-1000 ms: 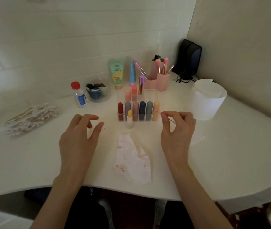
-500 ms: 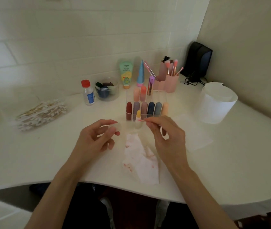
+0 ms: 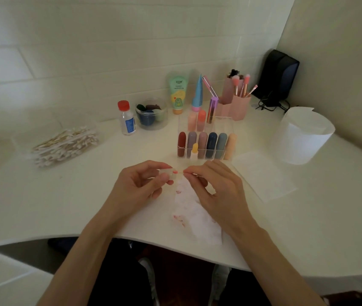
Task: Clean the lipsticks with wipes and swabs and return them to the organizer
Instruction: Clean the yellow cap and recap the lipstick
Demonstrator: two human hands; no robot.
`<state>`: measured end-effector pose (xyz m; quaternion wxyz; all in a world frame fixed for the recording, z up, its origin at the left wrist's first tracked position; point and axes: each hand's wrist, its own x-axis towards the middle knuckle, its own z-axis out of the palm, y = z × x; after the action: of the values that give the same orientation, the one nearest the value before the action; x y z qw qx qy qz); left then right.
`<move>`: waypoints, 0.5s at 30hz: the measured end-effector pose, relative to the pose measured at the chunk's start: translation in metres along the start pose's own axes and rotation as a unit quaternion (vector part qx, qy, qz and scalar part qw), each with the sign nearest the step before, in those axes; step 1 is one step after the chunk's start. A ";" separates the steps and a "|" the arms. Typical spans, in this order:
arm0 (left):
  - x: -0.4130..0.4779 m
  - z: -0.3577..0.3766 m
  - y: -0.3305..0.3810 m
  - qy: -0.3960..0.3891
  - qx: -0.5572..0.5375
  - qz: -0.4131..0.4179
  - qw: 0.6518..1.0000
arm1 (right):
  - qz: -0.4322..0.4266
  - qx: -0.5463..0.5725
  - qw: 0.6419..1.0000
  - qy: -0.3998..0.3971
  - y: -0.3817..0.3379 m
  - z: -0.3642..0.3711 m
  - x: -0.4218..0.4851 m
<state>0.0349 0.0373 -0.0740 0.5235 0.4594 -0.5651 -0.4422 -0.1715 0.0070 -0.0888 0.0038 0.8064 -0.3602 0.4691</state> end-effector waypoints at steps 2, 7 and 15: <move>0.000 0.000 -0.002 0.004 -0.006 0.002 1.000 | 0.003 -0.002 1.000 -0.006 -0.002 0.000 -0.001; 0.003 -0.004 -0.007 0.018 -0.005 0.007 1.000 | 0.014 0.021 0.999 -0.049 -0.004 0.000 -0.002; 0.001 -0.004 -0.010 0.005 0.024 0.012 1.000 | 0.045 0.072 0.995 -0.061 -0.010 -0.001 -0.003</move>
<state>0.0394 0.0340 -0.0829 0.5201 0.4673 -0.5785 -0.4201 -0.1674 0.0165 -0.0872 -0.0971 0.8148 -0.3608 0.4433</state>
